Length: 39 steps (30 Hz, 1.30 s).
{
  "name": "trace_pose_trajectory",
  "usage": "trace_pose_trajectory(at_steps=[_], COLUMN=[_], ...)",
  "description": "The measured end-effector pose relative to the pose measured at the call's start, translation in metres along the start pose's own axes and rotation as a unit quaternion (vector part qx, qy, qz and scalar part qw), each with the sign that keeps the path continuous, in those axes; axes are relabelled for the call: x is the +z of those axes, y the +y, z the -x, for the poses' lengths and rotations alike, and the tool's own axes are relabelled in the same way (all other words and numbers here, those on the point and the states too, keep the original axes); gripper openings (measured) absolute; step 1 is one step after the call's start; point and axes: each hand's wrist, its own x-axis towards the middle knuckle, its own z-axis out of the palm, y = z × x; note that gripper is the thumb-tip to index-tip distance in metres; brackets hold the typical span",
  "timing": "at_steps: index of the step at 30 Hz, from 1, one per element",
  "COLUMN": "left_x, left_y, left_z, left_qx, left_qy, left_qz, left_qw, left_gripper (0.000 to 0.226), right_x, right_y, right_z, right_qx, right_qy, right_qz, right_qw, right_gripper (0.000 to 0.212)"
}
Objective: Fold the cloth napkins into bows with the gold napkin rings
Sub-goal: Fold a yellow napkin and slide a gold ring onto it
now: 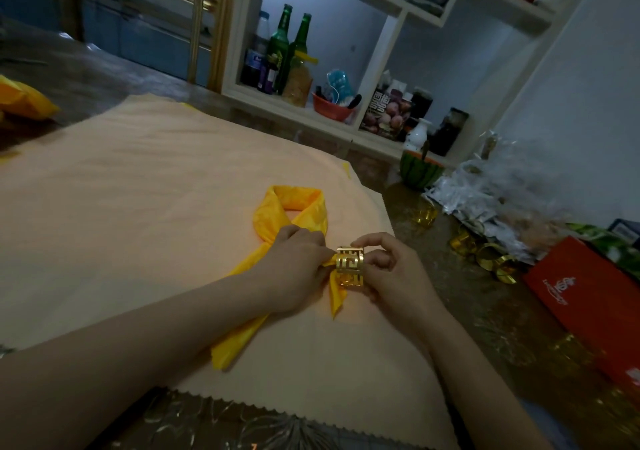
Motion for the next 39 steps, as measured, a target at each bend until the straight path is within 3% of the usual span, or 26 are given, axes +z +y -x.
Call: trace_pose_trajectory(at_steps=[5, 11, 15, 18, 20, 23, 27, 32, 34, 36, 39], left_x=[0.001, -0.001, 0.0, -0.006, -0.011, -0.008, -0.004, -0.008, -0.009, -0.01, -0.009], left_y=[0.003, 0.005, 0.005, 0.004, 0.004, 0.007, 0.002, -0.011, -0.016, -0.017, -0.016], left_z=[0.003, 0.002, 0.001, 0.001, 0.002, 0.007, 0.005, 0.002, 0.002, 0.002, 0.002], left_qx=[0.009, -0.027, -0.037, -0.061, -0.037, 0.023, 0.03, 0.034, 0.02, 0.001, -0.007], left_qy=[-0.016, 0.017, -0.001, 0.007, 0.011, 0.006, 0.04, 0.067, 0.075, 0.067, 0.033], left_qz=[-0.047, -0.019, -0.001, 0.147, 0.206, 0.129, 0.074, 0.047, 0.036, 0.01, -0.025], left_qw=[0.999, 0.999, 0.999, 0.987, 0.978, 0.991, 0.996, 0.996, 0.996, 0.998, 0.999], left_gripper=[0.034, 0.033, 0.035, 0.074, 0.082, 0.074, 0.068, 0.054, 0.053, 0.052, 0.053], right_x=[-0.013, -0.01, -0.003, 0.002, 0.002, 0.003, 0.004, -0.013, -0.024, -0.032, -0.031], right_y=[0.0, -0.012, -0.009, -0.005, -0.005, -0.006, -0.013, -0.019, -0.021, -0.022, -0.018], right_z=[0.002, 0.007, 0.005, 0.003, 0.002, 0.002, 0.006, 0.005, 0.006, 0.006, 0.006], right_qx=[0.07, 0.069, 0.054, 0.044, 0.037, 0.027, 0.025, 0.019, 0.044, 0.078, 0.118], right_qy=[-0.024, -0.069, -0.064, -0.045, -0.017, 0.005, 0.002, 0.095, 0.089, 0.024, -0.071], right_qz=[-0.029, -0.048, -0.014, -0.033, -0.03, -0.008, -0.035, -0.041, -0.01, 0.079, 0.245], right_qw=[0.997, 0.994, 0.996, 0.997, 0.999, 1.0, 0.999, 0.994, 0.995, 0.994, 0.96], right_gripper=[0.01, 0.032, 0.041, 0.03, 0.026, 0.025, 0.026, 0.027, 0.03, 0.028, 0.019])
